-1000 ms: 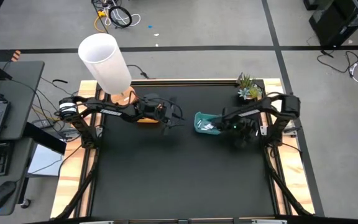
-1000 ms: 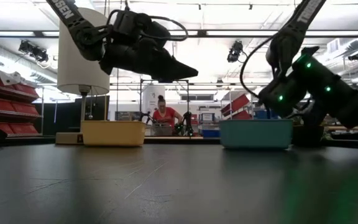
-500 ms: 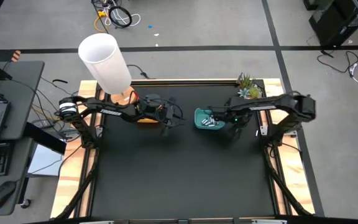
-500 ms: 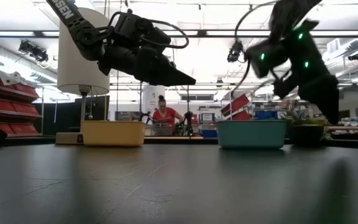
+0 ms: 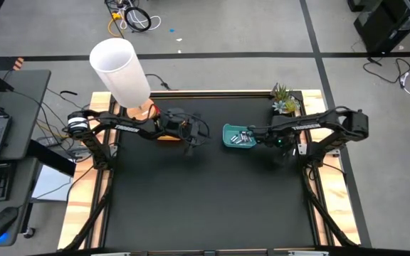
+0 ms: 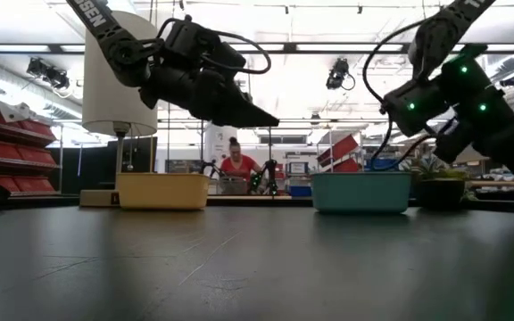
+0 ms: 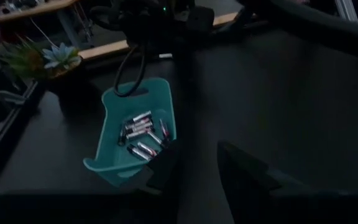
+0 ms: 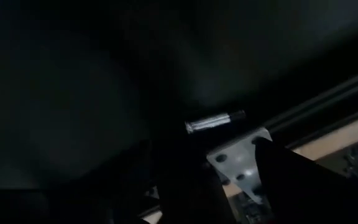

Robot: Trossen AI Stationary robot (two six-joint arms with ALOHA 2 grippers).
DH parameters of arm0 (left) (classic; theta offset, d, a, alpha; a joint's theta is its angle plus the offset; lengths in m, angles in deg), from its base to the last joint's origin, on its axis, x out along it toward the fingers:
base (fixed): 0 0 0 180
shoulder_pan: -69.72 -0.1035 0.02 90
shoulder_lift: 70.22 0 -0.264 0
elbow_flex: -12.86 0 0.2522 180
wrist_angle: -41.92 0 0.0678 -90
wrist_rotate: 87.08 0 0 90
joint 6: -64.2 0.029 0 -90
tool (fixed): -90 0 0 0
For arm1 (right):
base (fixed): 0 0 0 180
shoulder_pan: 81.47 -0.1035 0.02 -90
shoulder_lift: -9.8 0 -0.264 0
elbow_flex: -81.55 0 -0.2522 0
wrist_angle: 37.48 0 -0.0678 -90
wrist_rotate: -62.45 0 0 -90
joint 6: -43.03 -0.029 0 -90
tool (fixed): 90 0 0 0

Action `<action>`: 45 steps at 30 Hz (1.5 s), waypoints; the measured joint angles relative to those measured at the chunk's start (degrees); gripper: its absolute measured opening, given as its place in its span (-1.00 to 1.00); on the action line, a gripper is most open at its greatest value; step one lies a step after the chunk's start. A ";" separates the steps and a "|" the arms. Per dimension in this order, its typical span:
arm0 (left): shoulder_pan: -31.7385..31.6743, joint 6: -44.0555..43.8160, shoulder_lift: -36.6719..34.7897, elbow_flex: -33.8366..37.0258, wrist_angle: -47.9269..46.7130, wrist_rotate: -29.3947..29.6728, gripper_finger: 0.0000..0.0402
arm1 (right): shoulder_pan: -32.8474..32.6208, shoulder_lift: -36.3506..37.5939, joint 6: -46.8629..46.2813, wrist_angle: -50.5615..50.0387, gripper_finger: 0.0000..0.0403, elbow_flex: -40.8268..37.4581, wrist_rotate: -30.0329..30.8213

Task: Sort batteries
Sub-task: Put the silver battery into the blue bin

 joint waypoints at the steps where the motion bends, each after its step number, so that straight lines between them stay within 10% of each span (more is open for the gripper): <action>1: 0.00 0.05 0.00 0.00 -0.42 0.00 -0.42 | -0.10 -0.38 -0.15 0.41 0.39 -0.19 -0.33; 19: 0.02 2.33 0.02 0.00 -2.66 -0.11 -0.42 | -1.56 -4.02 -2.74 3.05 0.51 1.73 -1.26; 26: 1.73 1.46 0.45 -1.98 -2.04 0.07 -0.42 | -8.08 2.45 -15.39 4.85 0.41 8.48 7.51; 35: 10.64 -1.73 11.71 -17.71 -4.81 1.92 -0.42 | -20.09 20.28 -41.74 8.00 0.26 10.57 26.55; 45: 13.61 -8.17 27.15 -37.69 -7.17 7.22 -0.42 | -24.32 20.18 -49.10 -0.95 0.08 9.85 26.40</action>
